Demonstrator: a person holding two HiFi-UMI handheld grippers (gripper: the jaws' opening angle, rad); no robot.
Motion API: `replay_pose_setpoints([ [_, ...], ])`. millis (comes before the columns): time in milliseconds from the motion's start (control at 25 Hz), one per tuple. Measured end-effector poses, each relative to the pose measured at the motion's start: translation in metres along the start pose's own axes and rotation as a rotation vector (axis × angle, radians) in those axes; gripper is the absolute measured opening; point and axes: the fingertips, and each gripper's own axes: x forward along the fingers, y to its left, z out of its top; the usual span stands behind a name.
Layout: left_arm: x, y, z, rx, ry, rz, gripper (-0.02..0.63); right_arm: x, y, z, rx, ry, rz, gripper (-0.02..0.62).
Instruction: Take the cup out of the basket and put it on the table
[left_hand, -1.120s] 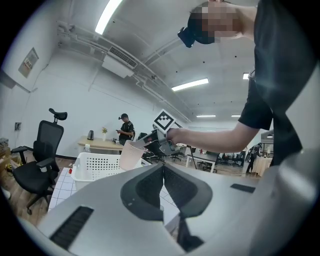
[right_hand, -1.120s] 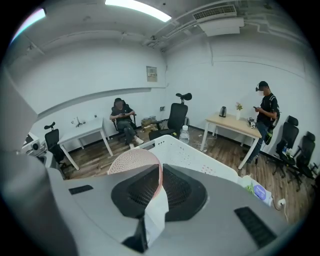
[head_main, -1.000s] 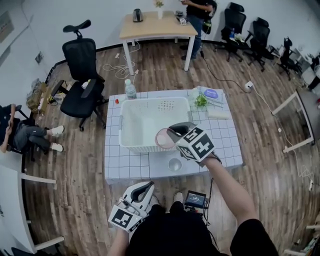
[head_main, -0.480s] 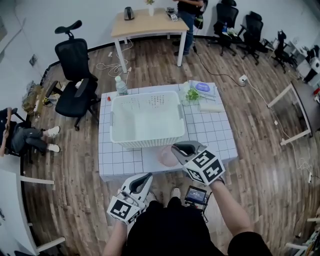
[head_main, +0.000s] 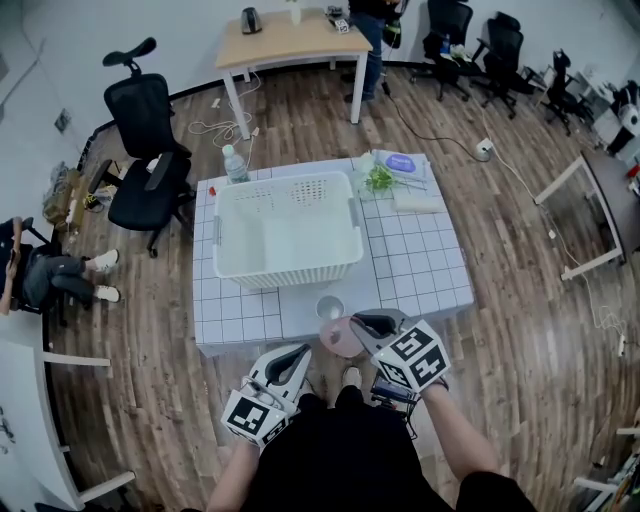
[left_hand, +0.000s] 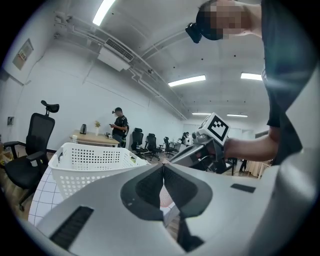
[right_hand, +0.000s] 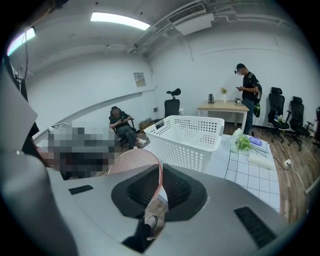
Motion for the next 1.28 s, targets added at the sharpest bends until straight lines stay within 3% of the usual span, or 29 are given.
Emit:
replay_pose_setpoints([
  [320,0.002,-0.007,-0.005,-0.008,0.013,-0.005,0.009,-0.003,-0.016,-0.032,0.077,0.016,-0.052,0.038],
  [720,0.001,-0.013,-0.01,-0.014,0.02,0.0,0.009,-0.009,-0.033,-0.054,0.092,0.02,-0.118,0.038],
  [840,0.001,-0.015,-0.012,-0.016,0.022,0.001,0.009,-0.014,-0.026,-0.046,0.084,-0.054,-0.09,0.038],
  [1040,-0.002,-0.016,-0.009,-0.015,0.013,0.01,0.009,-0.033,-0.011,-0.021,0.051,-0.262,-0.013,0.038],
  [1280,-0.008,-0.015,-0.008,-0.02,0.007,0.02,0.009,-0.055,-0.001,-0.008,0.083,-0.424,0.046,0.038],
])
